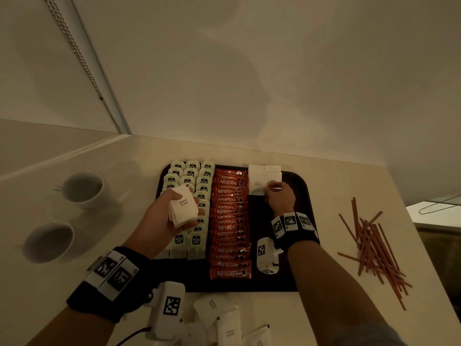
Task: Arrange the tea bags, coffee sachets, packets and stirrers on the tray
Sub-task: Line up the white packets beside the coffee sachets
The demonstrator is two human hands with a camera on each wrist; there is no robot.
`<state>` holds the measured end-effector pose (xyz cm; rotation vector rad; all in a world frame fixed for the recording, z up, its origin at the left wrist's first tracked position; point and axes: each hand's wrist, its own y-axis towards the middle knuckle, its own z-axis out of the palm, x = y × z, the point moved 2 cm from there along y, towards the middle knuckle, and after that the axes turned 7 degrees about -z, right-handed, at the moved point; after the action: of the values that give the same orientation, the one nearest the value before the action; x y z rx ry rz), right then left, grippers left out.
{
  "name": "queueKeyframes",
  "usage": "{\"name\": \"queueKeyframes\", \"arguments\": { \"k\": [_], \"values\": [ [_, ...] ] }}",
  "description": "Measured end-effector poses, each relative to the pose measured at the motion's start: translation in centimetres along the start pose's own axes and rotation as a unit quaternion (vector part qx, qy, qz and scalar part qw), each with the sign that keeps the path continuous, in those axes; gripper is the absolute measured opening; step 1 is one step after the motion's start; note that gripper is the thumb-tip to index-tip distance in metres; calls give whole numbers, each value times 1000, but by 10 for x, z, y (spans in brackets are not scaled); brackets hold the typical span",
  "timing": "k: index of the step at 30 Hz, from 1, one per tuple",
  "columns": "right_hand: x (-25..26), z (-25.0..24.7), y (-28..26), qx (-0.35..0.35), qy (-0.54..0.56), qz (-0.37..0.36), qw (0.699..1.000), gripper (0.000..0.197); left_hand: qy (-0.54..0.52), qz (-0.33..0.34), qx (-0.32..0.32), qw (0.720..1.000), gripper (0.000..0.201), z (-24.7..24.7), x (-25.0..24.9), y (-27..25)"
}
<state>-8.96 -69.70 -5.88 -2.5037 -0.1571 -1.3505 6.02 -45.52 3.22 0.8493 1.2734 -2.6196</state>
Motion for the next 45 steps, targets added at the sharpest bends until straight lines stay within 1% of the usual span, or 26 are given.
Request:
{"name": "queueKeyframes", "arguments": {
  "k": [4,7,9,11,13,14,15,16,18,19,20,23,25,27,29,31,34,36,37,39,41,43,45],
  "values": [
    [1,2,2,-9,-27,-10,1000,15,-7,0,7,1000,32,0,-3,1],
    [4,2,1,-13,-53,-19,998,19,-19,1,17,1000,34,1,-5,0],
    [5,1,1,-14,-67,-24,997,21,-24,7,13,1000,31,3,-5,-1],
    [9,1,-1,-20,-71,-28,997,24,-26,16,-9,999,23,6,-6,-1],
    [23,1,-11,-20,-46,-48,998,23,-17,25,-37,999,15,10,-6,-1],
    [34,1,-19,2,-25,-71,997,21,-8,29,-47,998,13,11,-6,0],
    [47,3,-29,49,-1,-100,994,20,2,34,-52,998,11,12,-6,1],
    [60,5,-42,122,27,-124,984,22,9,39,-55,998,10,14,-5,2],
    [82,8,-73,283,73,-142,946,25,26,53,-51,997,11,16,-4,3],
    [90,9,-86,335,81,-149,927,23,41,64,-45,996,10,19,-4,3],
    [95,10,-96,360,84,-157,916,19,62,77,-41,994,9,21,-4,3],
    [100,9,-110,358,107,-168,912,6,114,111,-55,986,9,24,-4,3],
    [100,7,-112,346,124,-162,916,6,140,121,-68,980,12,21,-3,5],
    [102,2,-112,327,132,-161,922,12,183,111,-70,974,16,19,-1,6],
    [104,-2,-109,319,121,-184,922,17,214,96,-62,970,20,18,2,6],
    [108,-5,-108,325,98,-216,915,21,223,93,-61,968,24,17,4,6],
    [113,-7,-107,314,118,-221,916,34,238,95,-54,965,27,20,5,5],
    [111,-8,-105,286,145,-207,924,37,214,100,-54,970,26,22,5,4],
    [108,-7,-105,279,139,-196,930,38,191,102,-59,974,26,23,4,3],
    [101,-5,-108,299,117,-170,932,33,159,106,-65,979,29,24,4,3],
    [95,-4,-114,319,112,-160,927,24,153,110,-65,980,31,24,4,4],
    [91,-4,-115,310,144,-143,929,21,155,101,-58,981,28,25,5,5],
    [84,-7,-107,285,208,-94,931,21,139,82,-43,986,18,25,6,6]
  ]
}}
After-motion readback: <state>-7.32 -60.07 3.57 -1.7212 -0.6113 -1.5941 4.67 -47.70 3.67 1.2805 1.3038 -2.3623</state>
